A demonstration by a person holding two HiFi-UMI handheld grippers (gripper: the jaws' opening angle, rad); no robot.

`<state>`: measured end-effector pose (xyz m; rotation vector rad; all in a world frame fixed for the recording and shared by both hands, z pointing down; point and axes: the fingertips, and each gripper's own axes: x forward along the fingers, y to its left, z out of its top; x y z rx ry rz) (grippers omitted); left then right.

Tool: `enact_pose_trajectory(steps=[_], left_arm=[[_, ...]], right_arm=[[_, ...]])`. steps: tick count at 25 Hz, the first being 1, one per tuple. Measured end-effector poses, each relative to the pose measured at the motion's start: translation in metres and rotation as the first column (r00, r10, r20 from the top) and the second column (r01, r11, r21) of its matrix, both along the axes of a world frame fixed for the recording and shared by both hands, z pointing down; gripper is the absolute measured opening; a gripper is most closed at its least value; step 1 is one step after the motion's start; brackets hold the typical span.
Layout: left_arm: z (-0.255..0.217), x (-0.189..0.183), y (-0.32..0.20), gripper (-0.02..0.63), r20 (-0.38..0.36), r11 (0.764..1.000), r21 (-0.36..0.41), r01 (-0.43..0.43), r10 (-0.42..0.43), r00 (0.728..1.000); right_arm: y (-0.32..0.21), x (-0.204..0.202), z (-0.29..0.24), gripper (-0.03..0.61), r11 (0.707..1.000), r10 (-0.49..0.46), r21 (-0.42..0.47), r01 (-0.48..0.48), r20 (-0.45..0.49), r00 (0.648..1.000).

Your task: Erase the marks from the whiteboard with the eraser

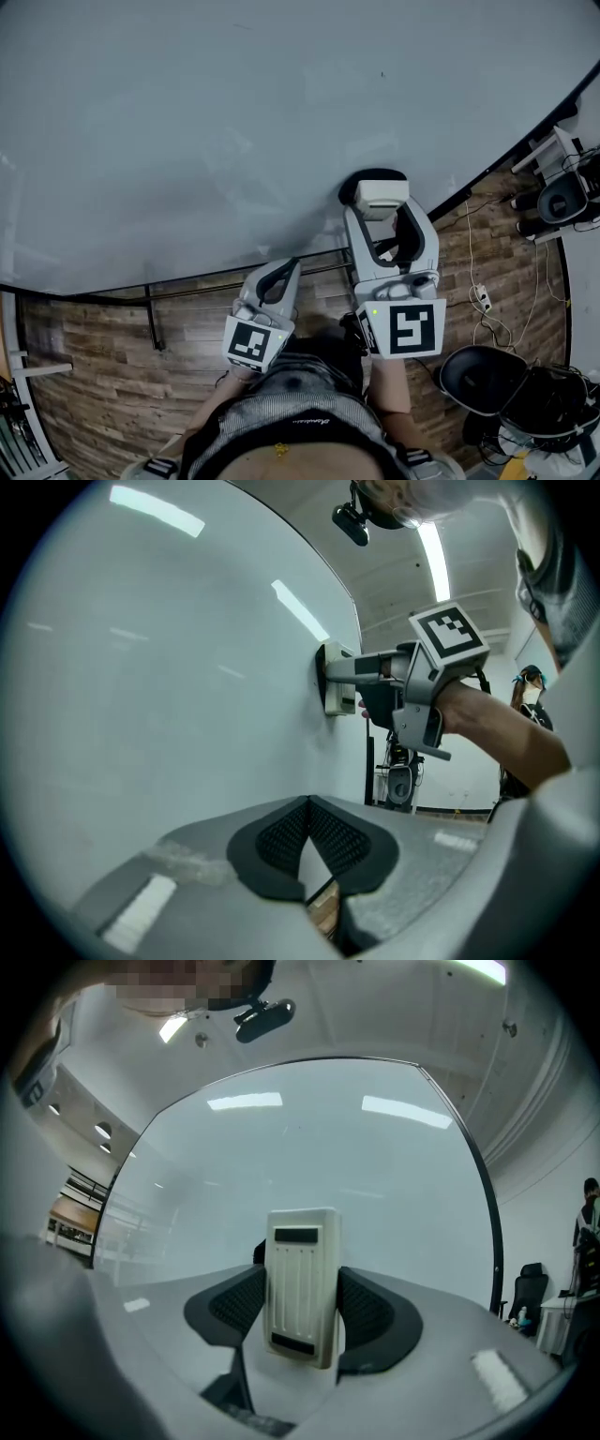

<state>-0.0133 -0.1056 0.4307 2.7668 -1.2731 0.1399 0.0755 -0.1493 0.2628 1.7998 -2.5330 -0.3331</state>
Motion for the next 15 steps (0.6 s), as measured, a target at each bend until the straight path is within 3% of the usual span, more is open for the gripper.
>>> enact_pose_trajectory(steps=[7, 11, 15], left_arm=[[0.002, -0.003, 0.004, 0.003, 0.031, 1.0, 0.02, -0.023, 0.023, 0.999], [-0.001, -0.006, 0.011, 0.003, -0.015, 0.999, -0.036, 0.013, -0.014, 1.0], [0.0, -0.007, 0.012, 0.003, 0.013, 1.0, -0.004, -0.007, 0.007, 1.0]], right_arm=[[-0.004, 0.002, 0.057, 0.249, 0.993, 0.013, -0.121, -0.014, -0.01, 1.0], [0.001, 0.001, 0.08, 0.247, 0.983, 0.005, -0.185, -0.006, -0.005, 1.0], [0.007, -0.001, 0.058, 0.245, 0.991, -0.013, -0.13, 0.015, 0.015, 1.0]])
